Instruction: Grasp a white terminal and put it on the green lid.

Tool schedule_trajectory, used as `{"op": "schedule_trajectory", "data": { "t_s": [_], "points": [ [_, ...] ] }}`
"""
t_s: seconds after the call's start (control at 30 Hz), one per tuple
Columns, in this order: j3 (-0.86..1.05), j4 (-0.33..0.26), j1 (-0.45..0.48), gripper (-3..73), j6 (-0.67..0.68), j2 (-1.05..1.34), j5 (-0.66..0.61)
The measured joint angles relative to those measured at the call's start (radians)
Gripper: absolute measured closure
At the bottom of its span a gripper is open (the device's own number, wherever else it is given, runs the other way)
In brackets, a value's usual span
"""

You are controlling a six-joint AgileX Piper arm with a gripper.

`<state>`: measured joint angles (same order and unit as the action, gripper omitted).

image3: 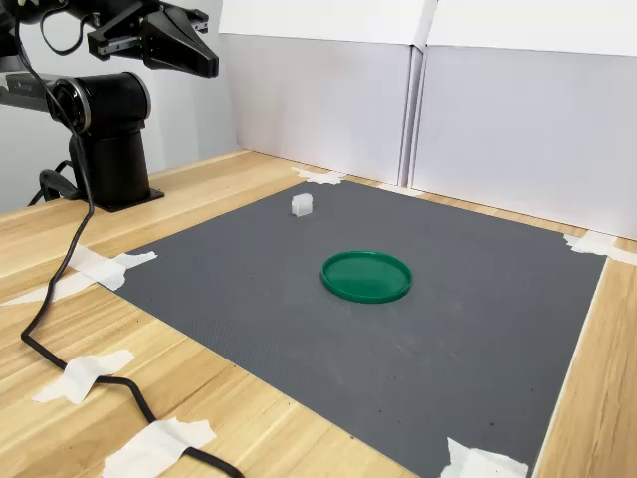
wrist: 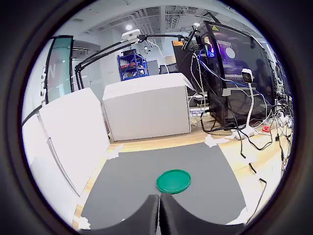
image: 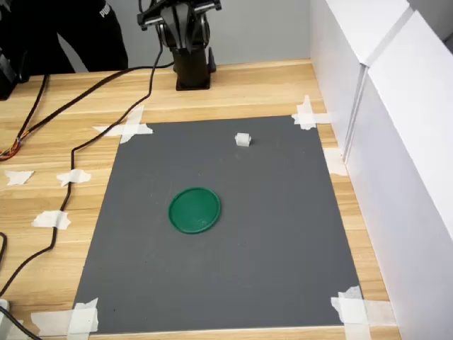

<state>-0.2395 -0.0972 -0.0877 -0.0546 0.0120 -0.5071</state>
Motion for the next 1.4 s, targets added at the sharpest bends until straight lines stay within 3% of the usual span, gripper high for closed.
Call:
{"op": "schedule_trajectory", "data": {
  "t_s": [0.93, 1.13, 1.4],
  "points": [
    [0.0, 0.0, 0.0, 71.1, 0.002, -0.085, 0.0],
    [-0.031, 0.0, 0.0, 71.1, 0.096, -0.225, 0.001],
    [-0.223, 0.0, 0.0, 71.1, 0.219, -0.444, -0.031]
  ]
}}
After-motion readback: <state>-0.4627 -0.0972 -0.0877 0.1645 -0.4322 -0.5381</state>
